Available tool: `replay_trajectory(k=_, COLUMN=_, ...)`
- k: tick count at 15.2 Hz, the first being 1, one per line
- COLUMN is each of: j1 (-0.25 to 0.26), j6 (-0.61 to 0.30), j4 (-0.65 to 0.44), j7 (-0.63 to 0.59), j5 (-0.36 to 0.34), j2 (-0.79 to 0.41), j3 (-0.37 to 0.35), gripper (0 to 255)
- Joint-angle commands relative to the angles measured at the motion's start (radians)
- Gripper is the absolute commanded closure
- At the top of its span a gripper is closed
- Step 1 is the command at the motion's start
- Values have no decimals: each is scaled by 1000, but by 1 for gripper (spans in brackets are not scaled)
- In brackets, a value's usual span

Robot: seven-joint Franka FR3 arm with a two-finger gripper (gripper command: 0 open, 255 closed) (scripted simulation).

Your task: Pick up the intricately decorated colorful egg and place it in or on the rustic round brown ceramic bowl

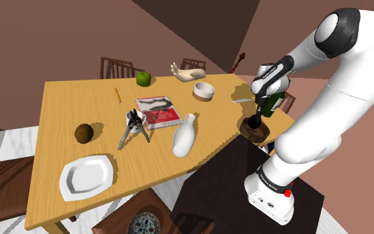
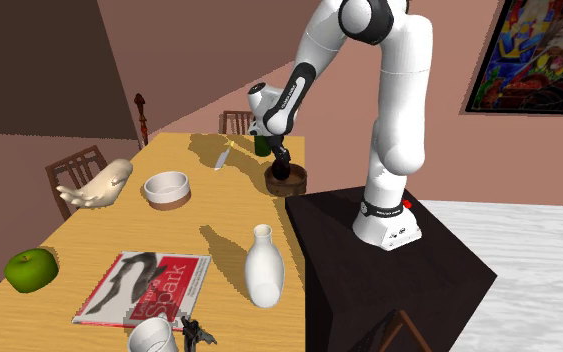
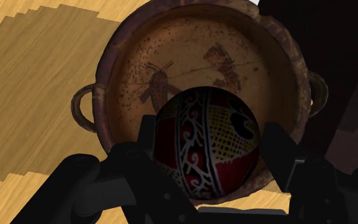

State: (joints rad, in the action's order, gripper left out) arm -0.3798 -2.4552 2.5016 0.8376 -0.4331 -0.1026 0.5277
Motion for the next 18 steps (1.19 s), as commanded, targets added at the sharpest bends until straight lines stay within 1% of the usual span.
replay_trajectory(k=1, j1=-1, j6=-7, j4=2, j7=-1, j5=0, j2=-5, j3=0, gripper=255)
replay_trajectory(k=6, j1=-1, j6=-7, j4=2, j7=0, j5=0, j2=-5, j3=0, gripper=255)
replay_trajectory(k=7, j1=-1, j6=-7, j4=2, j7=-1, j5=0, j2=-5, j3=0, gripper=0)
replay_trajectory(k=12, j1=-1, j6=-7, j4=2, j7=-1, j5=0, j2=-5, j3=0, gripper=0)
replay_trajectory(k=16, j1=27, j6=144, j4=-33, j7=-12, j5=-6, j2=108, j3=-16, gripper=0)
replay_trajectory(k=18, j1=27, j6=144, j4=-33, j7=-12, j5=-6, j2=108, j3=-17, gripper=0)
